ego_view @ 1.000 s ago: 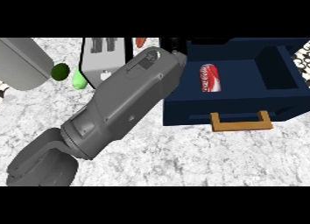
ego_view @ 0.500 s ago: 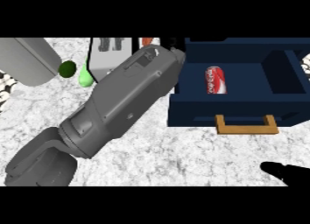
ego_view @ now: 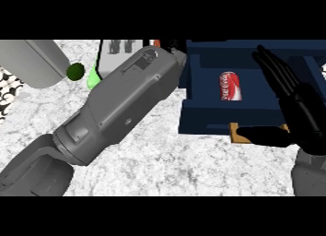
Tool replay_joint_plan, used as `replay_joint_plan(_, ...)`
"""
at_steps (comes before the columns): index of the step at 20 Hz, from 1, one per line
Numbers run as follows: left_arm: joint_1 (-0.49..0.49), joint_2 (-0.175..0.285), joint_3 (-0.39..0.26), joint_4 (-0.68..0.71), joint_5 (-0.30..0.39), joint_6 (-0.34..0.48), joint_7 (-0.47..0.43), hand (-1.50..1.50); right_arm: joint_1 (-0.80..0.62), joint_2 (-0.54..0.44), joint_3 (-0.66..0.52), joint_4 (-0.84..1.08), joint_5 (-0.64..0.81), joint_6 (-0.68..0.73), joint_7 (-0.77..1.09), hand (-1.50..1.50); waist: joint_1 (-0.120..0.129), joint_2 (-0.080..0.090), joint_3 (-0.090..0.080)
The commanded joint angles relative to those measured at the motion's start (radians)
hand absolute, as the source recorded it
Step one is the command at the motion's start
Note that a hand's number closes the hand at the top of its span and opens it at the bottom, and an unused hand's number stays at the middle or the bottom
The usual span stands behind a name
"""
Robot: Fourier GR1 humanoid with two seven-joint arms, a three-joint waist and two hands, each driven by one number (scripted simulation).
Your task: Pick up the can, place it into the drawer and close the drawer
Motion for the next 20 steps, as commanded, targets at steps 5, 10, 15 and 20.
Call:
replay_joint_plan(5,0.037,0.101,-0.029,-0.105,-0.047,0.012,0.106,-1.5,-0.136,-0.055,0.086,0.346,0.226,-0.133,-0.08,-1.5,0.014,-0.004,0.0)
replay_joint_plan(10,0.118,0.177,-0.001,-0.164,-0.075,-0.011,0.096,-1.5,-0.301,0.005,0.068,0.564,0.282,-0.212,-0.026,-1.5,0.008,-0.001,0.0)
replay_joint_plan(15,0.122,0.213,0.003,-0.235,-0.085,0.001,0.165,-1.5,-0.335,0.03,0.058,0.867,0.371,-0.426,-0.076,-1.5,0.02,0.006,0.001)
replay_joint_plan(20,0.135,0.241,-0.004,-0.285,-0.122,0.029,0.215,-1.5,-0.438,0.006,0.004,1.075,0.404,-0.574,-0.111,-1.5,0.012,0.008,0.002)
